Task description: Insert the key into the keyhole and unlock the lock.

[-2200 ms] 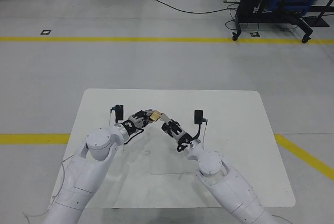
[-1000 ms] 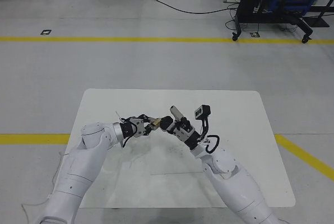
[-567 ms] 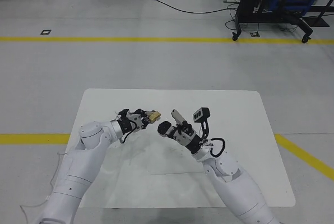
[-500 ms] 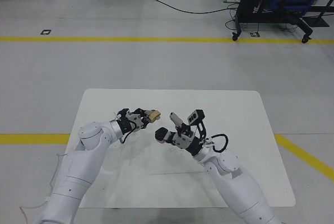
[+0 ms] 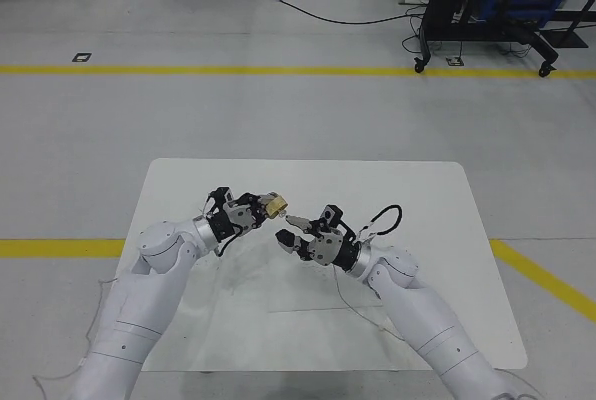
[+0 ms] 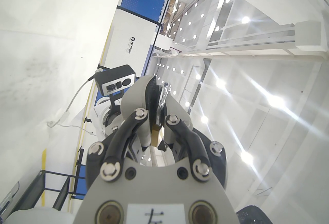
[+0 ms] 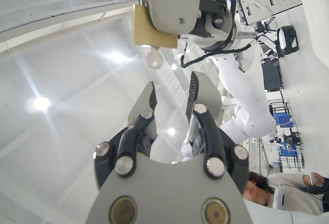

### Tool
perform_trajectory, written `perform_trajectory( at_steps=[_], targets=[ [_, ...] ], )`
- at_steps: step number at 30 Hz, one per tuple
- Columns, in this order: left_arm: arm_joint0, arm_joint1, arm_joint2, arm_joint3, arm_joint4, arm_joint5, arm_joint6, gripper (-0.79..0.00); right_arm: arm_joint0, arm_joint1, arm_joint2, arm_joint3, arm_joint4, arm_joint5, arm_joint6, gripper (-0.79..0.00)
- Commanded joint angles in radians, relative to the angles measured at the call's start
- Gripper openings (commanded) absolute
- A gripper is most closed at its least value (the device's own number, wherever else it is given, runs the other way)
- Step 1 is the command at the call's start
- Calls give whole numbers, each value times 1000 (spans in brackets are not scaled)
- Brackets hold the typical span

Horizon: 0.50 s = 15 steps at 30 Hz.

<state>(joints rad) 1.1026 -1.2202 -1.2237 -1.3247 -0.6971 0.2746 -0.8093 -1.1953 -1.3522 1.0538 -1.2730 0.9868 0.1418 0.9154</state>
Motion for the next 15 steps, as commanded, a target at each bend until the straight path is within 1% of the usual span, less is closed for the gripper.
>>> perform_trajectory(
  at_steps=[1, 5, 10, 13, 15],
  targets=[
    [-3, 1, 3, 1, 6, 3, -11, -785, 2, -1, 1, 2, -2, -6, -11, -489],
    [-8, 4, 12, 0, 35, -6, -29, -785, 4, -1, 3, 0, -6, -14, -20, -480],
    [-5, 5, 17, -4, 41, -15, -37, -785, 3, 0, 6, -12, -28, -25, -44, -499],
    [-4, 5, 20, -6, 41, -18, -43, -785, -1, 1, 12, -18, -33, -31, -54, -594],
    [-5, 6, 21, -7, 41, -19, -46, -785, -5, 2, 14, -24, -37, -30, -60, -708]
  ],
)
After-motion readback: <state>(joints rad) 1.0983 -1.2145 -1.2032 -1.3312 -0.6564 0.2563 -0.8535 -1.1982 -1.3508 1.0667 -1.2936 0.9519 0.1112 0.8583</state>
